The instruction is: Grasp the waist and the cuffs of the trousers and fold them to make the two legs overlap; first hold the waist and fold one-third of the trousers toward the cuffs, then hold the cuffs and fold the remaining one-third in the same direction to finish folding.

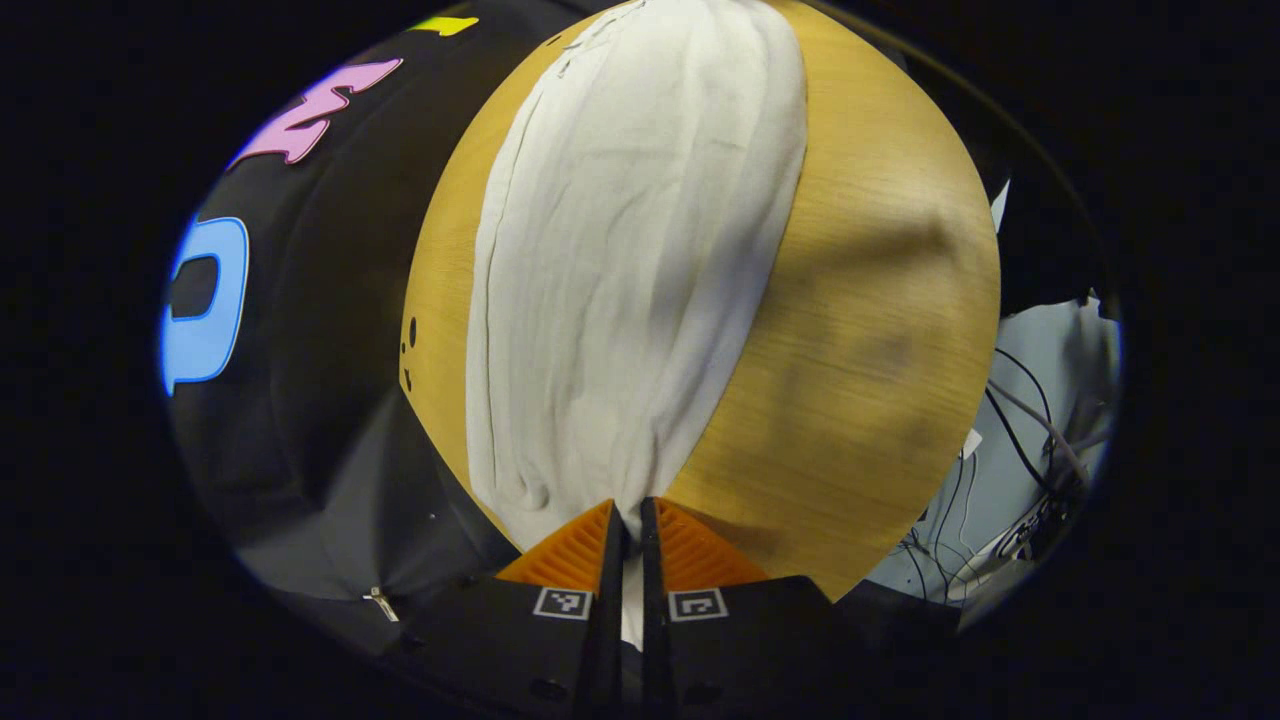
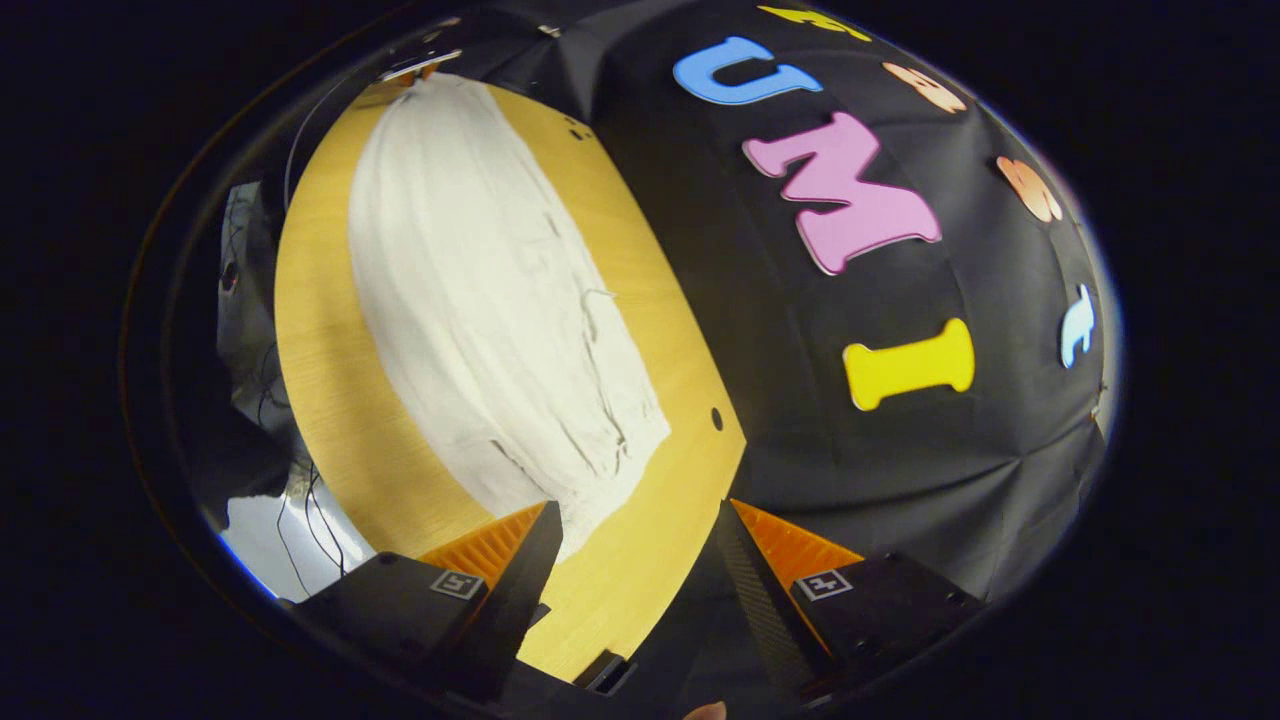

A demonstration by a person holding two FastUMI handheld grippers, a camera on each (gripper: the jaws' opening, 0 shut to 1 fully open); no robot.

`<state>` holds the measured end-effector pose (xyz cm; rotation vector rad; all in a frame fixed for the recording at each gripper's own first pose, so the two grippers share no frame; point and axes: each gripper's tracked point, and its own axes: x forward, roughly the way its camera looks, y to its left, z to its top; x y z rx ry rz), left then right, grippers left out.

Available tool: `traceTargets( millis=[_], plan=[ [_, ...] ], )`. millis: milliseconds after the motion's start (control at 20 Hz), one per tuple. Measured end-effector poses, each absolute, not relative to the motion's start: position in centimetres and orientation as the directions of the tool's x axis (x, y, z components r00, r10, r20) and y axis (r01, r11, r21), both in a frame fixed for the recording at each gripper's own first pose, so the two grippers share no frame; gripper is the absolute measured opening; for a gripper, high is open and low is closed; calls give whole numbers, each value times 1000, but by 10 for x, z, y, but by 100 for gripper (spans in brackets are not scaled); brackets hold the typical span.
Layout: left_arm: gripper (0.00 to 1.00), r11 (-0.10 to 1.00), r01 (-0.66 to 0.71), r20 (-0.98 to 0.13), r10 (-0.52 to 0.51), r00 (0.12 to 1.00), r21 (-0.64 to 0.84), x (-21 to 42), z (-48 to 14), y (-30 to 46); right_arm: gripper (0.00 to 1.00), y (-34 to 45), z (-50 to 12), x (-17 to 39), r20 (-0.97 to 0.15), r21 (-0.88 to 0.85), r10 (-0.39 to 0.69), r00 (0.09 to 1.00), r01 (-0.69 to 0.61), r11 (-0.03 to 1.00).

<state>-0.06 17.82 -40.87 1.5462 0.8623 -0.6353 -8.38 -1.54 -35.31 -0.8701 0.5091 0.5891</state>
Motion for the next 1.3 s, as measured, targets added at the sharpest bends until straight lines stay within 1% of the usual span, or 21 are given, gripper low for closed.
traceTargets(
  millis=[50, 150, 250, 300, 350, 400, 450, 600, 700, 800, 900, 950, 1000, 1050, 1100, 1150, 1300],
  plan=[
    [10, -32, 815, -800, 173, 575, 579, 1, -410, 178, 96, -11, -369, -88, -655, -542, 290, 697, -702, 462],
    [8, -16, 821, -806, 180, 563, 570, 0, -410, 179, 96, -7, -399, -95, -696, -535, 324, 641, -763, 362],
    [8, 1, 830, -814, 193, 548, 558, -2, -411, 179, 96, -10, -424, -101, -732, -528, 329, 597, -802, 281],
    [8, 5, 834, -817, 199, 541, 552, -2, -411, 179, 96, -13, -438, -101, -746, -519, 327, 580, -815, 259],
    [8, 6, 837, -820, 206, 535, 547, -3, -411, 178, 95, -14, -448, -101, -759, -507, 325, 564, -825, 247],
    [8, 7, 840, -822, 212, 528, 542, -3, -411, 178, 95, -13, -451, -95, -750, -526, 324, 577, -817, 238],
    [8, 7, 844, -824, 217, 523, 537, -3, -411, 178, 91, -14, -452, -85, -739, -546, 318, 594, -804, 235],
    [8, 12, 849, -828, 225, 513, 529, -1, -412, 178, 92, -9, -457, -62, -726, -560, 322, 607, -795, 235],
    [8, 17, 849, -829, 227, 511, 528, -1, -413, 178, 90, -5, -461, -49, -730, -556, 332, 598, -801, 220],
    [8, 12, 845, -826, 221, 519, 535, 1, -413, 178, 81, 1, -473, -45, -765, -515, 331, 553, -833, 203],
    [8, -21, 830, -809, 215, 548, 557, 3, -413, 178, 46, 3, -482, -52, -818, -458, 304, 488, -873, 168],
    [8, -39, 821, -798, 215, 563, 569, 4, -413, 178, 20, 8, -474, -52, -826, -454, 298, 479, -878, 155],
    [8, -48, 814, -789, 216, 575, 580, 6, -414, 180, 10, 5, -480, -56, -838, -423, 306, 453, -892, 162],
    [8, -50, 810, -785, 219, 580, 585, 7, -414, 180, 14, 5, -476, -62, -849, -391, 308, 429, -903, 180],
    [8, -47, 808, -784, 218, 581, 587, 10, -414, 181, 14, 5, -476, -64, -858, -370, 304, 414, -909, 193],
    [6, -37, 811, -788, 214, 577, 584, 10, -415, 181, 14, 4, -473, -67, -859, -372, 301, 415, -908, 192],
    [5, -12, 835, -819, 191, 541, 550, 6, -416, 181, 14, 4, -455, -83, -839, -424, 302, 452, -892, 158]
  ],
)
